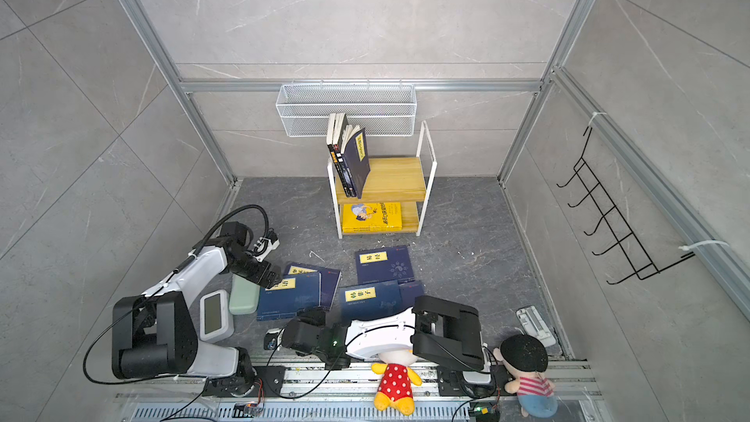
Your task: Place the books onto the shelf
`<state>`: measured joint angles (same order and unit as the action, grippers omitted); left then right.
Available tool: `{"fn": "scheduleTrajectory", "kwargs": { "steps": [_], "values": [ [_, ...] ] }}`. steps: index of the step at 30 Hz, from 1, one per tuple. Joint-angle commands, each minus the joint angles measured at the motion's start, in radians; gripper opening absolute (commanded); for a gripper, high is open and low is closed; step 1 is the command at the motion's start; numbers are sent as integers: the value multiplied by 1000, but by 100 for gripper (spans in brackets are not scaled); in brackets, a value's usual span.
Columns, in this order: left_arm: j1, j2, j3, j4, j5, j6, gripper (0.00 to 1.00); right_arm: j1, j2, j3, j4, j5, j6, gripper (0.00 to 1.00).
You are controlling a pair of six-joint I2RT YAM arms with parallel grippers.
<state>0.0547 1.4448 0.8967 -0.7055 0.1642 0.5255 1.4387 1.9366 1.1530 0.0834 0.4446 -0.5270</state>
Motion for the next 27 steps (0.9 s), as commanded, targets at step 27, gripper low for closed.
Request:
{"fn": "scheduleTrajectory", "kwargs": {
  "steps": [27],
  "values": [
    [-55,129,23,11,-131,41,94,-49,314,184,100,168,-84,31]
  ]
}}
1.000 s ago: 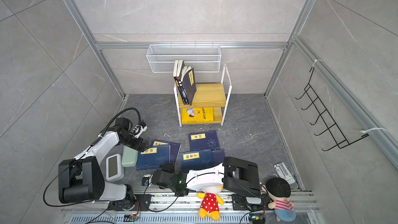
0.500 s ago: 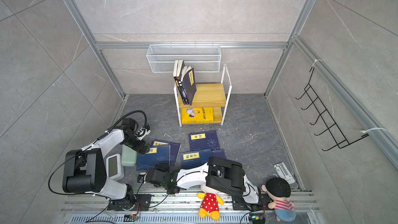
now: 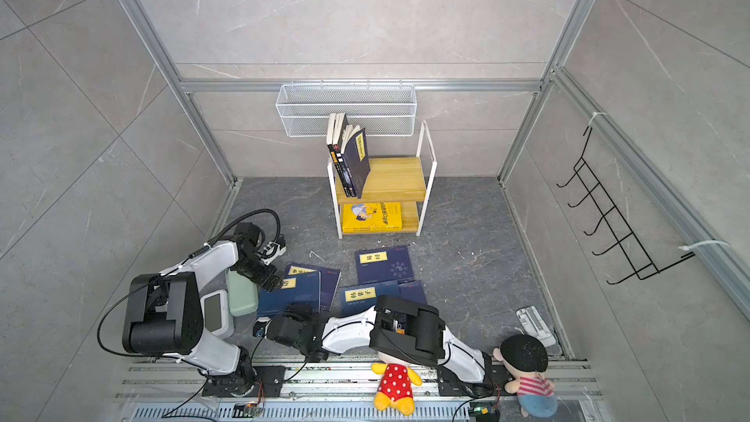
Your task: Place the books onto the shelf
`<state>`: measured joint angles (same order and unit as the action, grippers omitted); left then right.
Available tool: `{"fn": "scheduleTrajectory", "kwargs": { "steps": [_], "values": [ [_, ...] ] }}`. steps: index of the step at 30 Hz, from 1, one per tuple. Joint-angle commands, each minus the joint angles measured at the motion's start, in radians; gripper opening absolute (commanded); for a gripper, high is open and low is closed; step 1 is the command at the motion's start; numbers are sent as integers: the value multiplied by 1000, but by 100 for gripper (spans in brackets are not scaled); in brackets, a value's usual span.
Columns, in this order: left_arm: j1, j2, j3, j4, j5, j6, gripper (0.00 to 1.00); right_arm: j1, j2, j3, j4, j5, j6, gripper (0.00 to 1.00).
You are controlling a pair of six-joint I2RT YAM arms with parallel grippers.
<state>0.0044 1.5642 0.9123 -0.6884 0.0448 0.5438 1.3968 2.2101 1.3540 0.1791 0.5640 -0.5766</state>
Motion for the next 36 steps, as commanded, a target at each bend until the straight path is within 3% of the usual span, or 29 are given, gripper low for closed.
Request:
{"fn": "scheduleTrajectory", "kwargs": {
  "steps": [1,6,12,18,22,31,36],
  "values": [
    [-6,13,6,-7,-7,22,93,-7,37,-28,27,55,-47,24],
    [-11,4,5,-10,0,21,91,-9,7,-48,34,42,-73,0],
    [-11,-29,5,-10,19,6,91,-18,-44,-87,88,17,-75,0],
    [-8,-143,14,-24,98,-61,98,-29,-84,-115,131,16,-50,0],
    [24,-236,19,-28,217,-147,100,-36,-120,-155,200,34,-21,0],
    [192,-432,-95,132,644,-474,99,-50,-159,-189,308,80,8,0],
    [237,-444,-166,233,755,-616,97,-50,-187,-216,382,106,9,0]
  ]
}}
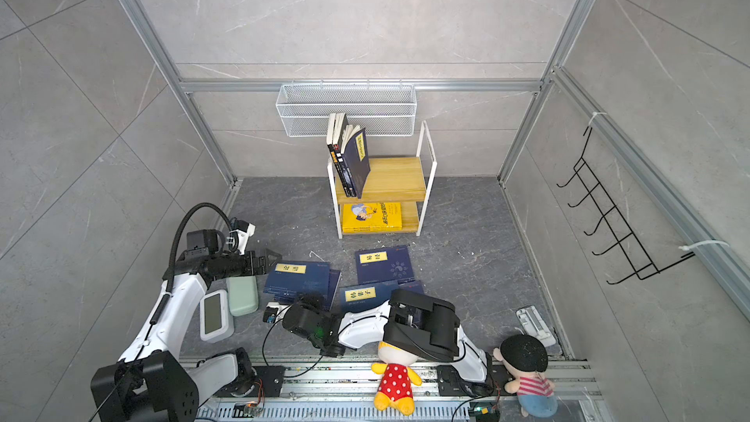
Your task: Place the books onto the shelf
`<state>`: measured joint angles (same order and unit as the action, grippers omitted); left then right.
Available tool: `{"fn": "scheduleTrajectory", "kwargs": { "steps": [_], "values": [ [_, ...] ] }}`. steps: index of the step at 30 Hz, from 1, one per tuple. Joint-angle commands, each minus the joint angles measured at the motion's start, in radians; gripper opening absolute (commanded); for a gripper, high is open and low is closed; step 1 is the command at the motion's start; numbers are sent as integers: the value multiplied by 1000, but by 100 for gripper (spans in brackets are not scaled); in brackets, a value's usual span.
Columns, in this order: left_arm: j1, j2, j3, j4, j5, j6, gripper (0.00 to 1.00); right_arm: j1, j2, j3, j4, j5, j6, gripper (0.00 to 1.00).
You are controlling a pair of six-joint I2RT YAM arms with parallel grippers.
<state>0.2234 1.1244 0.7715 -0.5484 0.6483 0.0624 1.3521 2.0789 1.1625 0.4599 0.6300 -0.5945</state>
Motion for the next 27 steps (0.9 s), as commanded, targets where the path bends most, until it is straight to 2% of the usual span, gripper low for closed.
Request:
{"fn": "scheduleTrajectory", "kwargs": {
  "steps": [1,5,10,14,17,21,24,27],
  "values": [
    [19,-4,-41,117,176,-164,96,-5,-55,-31,135,53,21,0],
    [20,3,-57,146,226,-219,92,-5,-48,-24,171,103,-2,0],
    [22,23,-48,147,231,-234,87,-5,-23,-51,335,178,-45,0],
    [22,35,-50,169,308,-274,82,-2,-30,-54,352,192,-62,0],
    [22,47,-50,172,297,-278,80,-1,-15,-62,444,226,-106,0],
    [24,48,-28,130,215,-265,83,4,-13,-57,476,261,-163,0],
    [24,52,-26,138,215,-279,89,2,-2,-61,519,263,-175,0],
    [29,39,-18,129,233,-308,90,8,22,-34,543,293,-221,0]
  ]
}}
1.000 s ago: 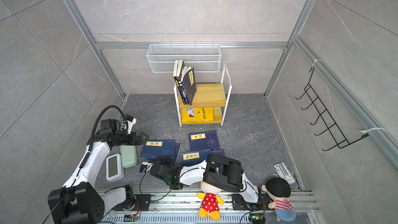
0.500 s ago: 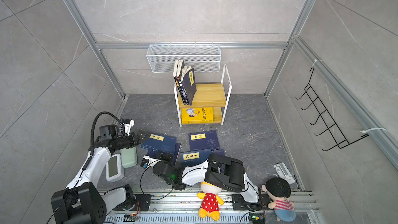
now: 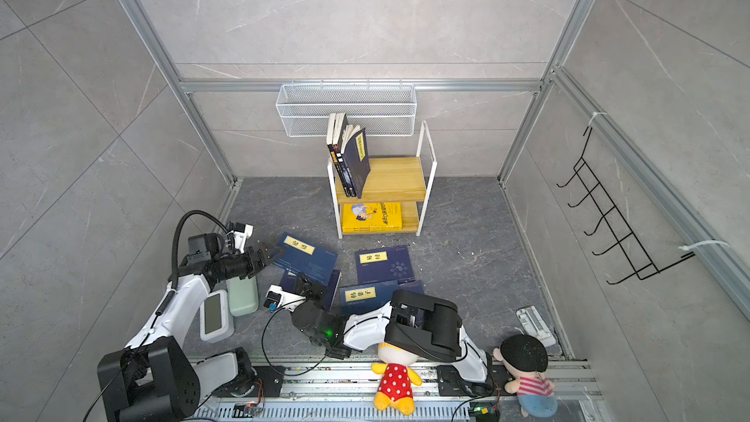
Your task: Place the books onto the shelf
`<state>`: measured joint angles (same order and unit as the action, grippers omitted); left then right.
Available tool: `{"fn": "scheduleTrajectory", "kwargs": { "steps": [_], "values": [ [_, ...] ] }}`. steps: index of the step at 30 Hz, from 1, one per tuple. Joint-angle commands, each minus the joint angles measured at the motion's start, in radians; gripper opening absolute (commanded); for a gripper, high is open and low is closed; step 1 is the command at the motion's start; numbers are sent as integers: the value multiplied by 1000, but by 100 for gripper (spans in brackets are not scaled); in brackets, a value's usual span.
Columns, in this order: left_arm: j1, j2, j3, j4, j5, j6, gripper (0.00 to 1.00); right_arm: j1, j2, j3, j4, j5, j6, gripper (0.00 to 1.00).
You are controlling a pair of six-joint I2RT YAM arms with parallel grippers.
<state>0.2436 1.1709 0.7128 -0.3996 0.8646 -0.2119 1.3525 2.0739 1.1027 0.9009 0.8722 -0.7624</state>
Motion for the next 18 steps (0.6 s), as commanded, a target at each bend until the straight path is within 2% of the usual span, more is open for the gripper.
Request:
{"fn": "scheduleTrajectory", "kwargs": {
  "steps": [1,3,5,7,9,10,14,16,17,18],
  "values": [
    [10,-8,37,-19,30,-41,90,11,25,24,109,45,-58,0],
    [9,-3,14,21,77,-78,88,13,25,23,117,26,-58,0],
    [8,11,3,67,110,-124,80,17,39,31,121,7,-73,0],
    [9,25,26,68,137,-149,70,31,60,45,125,4,-132,0],
    [9,37,44,52,139,-154,64,44,73,33,168,-11,-204,0],
    [9,37,46,49,123,-155,59,45,80,28,184,-16,-236,0],
    [9,20,45,25,71,-132,22,49,121,36,277,14,-403,0],
    [9,13,42,26,72,-140,6,53,107,29,297,21,-433,0],
    [9,11,39,35,75,-146,0,53,98,24,288,19,-425,0],
    [9,7,38,44,74,-152,0,51,92,24,280,20,-416,0]
  ]
}}
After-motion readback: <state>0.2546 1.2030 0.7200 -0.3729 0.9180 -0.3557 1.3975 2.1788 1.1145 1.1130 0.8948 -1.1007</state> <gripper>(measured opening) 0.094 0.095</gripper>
